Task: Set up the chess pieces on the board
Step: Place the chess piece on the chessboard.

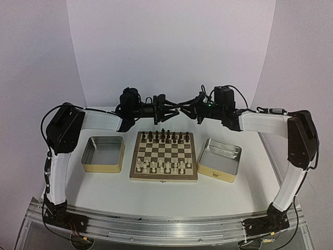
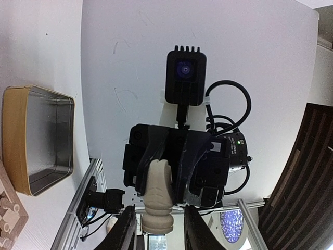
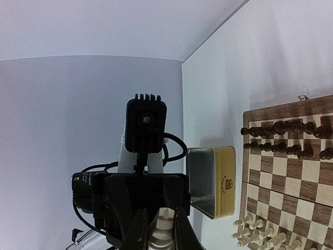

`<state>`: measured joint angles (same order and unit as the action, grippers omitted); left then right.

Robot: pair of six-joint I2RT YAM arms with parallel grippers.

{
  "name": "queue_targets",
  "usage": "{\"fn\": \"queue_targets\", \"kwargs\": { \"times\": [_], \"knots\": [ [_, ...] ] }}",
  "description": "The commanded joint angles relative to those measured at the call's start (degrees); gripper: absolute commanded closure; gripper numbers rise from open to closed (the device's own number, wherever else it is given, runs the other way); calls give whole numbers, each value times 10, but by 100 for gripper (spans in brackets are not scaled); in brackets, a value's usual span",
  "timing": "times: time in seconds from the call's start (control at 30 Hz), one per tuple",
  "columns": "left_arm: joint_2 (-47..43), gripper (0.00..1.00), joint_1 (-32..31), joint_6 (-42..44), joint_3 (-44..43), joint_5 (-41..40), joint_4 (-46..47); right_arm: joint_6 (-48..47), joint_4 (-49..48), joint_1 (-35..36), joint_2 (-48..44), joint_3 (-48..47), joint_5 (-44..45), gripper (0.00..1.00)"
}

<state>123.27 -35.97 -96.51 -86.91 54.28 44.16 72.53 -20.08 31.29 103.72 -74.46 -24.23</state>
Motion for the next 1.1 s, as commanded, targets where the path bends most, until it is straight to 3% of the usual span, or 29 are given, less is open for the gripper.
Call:
{"fn": "queue_targets", "kwargs": {
  "times": [0.0,0.33,0.63,0.7,0.93,1.07],
  "knots": [
    [6,72,-1,-9,-27,5,37,11,-23,4,-15,-9,-9,100],
    [7,81,-1,-10,-27,2,41,12,-25,5,-12,-10,-11,100],
    [6,100,0,-11,-25,1,40,12,-26,6,-10,-8,-12,100],
    [4,100,-1,-8,-24,4,37,11,-26,6,-12,-7,-11,94],
    [-16,100,-1,13,-7,20,9,4,-22,5,-25,8,-1,53],
    [-33,100,-1,34,3,42,-19,-6,-12,-4,-42,25,-8,44]
  ]
}}
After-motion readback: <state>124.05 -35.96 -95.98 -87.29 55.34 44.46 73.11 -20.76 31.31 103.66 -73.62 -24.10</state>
